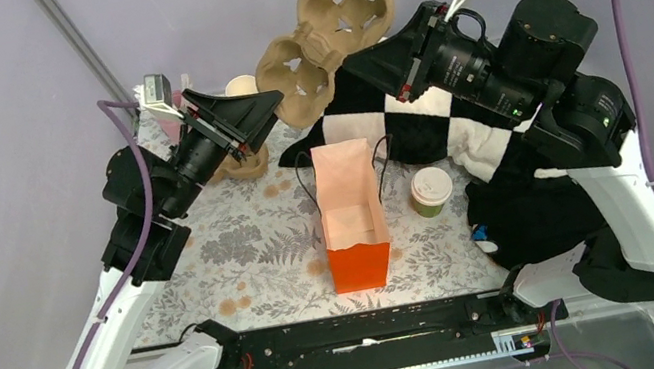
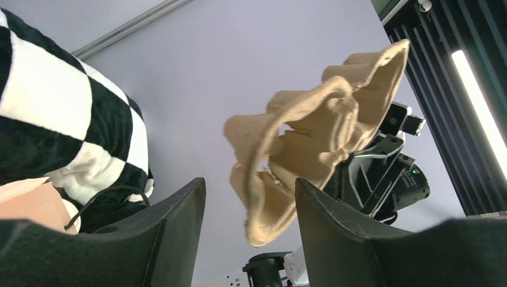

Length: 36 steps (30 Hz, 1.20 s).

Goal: Pack the takeout coffee

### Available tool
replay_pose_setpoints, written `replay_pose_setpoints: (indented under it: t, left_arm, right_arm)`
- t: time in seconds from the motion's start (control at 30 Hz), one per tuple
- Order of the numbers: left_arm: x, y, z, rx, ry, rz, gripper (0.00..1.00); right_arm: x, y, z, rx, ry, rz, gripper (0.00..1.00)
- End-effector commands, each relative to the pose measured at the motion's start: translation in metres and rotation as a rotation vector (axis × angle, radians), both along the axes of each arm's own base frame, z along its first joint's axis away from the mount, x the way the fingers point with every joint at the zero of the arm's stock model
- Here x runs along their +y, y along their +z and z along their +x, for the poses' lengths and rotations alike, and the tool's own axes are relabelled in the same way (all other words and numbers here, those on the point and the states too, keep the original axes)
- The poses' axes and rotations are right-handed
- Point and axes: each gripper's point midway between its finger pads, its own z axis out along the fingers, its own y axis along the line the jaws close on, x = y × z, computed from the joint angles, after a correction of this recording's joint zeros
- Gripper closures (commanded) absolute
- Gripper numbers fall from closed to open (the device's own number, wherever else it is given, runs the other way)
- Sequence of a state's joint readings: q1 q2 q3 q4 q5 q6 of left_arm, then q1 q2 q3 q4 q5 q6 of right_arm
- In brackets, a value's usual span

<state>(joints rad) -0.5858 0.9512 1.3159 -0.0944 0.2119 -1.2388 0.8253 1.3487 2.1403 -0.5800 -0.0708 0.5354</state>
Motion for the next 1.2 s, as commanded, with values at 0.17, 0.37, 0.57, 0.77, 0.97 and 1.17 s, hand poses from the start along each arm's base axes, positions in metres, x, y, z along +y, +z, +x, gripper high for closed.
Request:
replay_pose_setpoints:
  t: [0.17, 0.37, 0.57, 0.77, 0.97, 1.17]
  left_arm:
    - [0.006, 0.03, -0.001, -0.063, 0.004, -0.099, 0.7]
    - [0.012, 0.013, 0.004, -0.043, 0.069, 0.014, 1.0]
    - [0.03, -0.021, 0.008, 0.034, 0.179, 0.176, 1.0]
    - [0.048, -0.034, -0.004, 0.052, 0.226, 0.281, 1.0]
    - [0.055, -0.04, -0.006, 0.092, 0.248, 0.306, 1.0]
    - [0.06, -0.043, -0.005, 0.116, 0.272, 0.297, 1.0]
  right_arm:
    - [-0.003, 0.023, -0.012, -0.034, 0.044, 0.085, 1.0]
    - [-0.011, -0.003, 0.005, -0.017, -0.054, -0.004, 0.56]
    - [-0.036, -0.05, 0.033, -0.016, -0.238, -0.165, 0.01]
    - [-0.04, -0.06, 0.063, 0.087, -0.022, -0.012, 0.04]
    - [-0.026, -0.052, 0.062, 0.104, 0.174, 0.088, 0.1]
    - [-0.032, -0.05, 0.067, 0.13, 0.226, 0.166, 0.34]
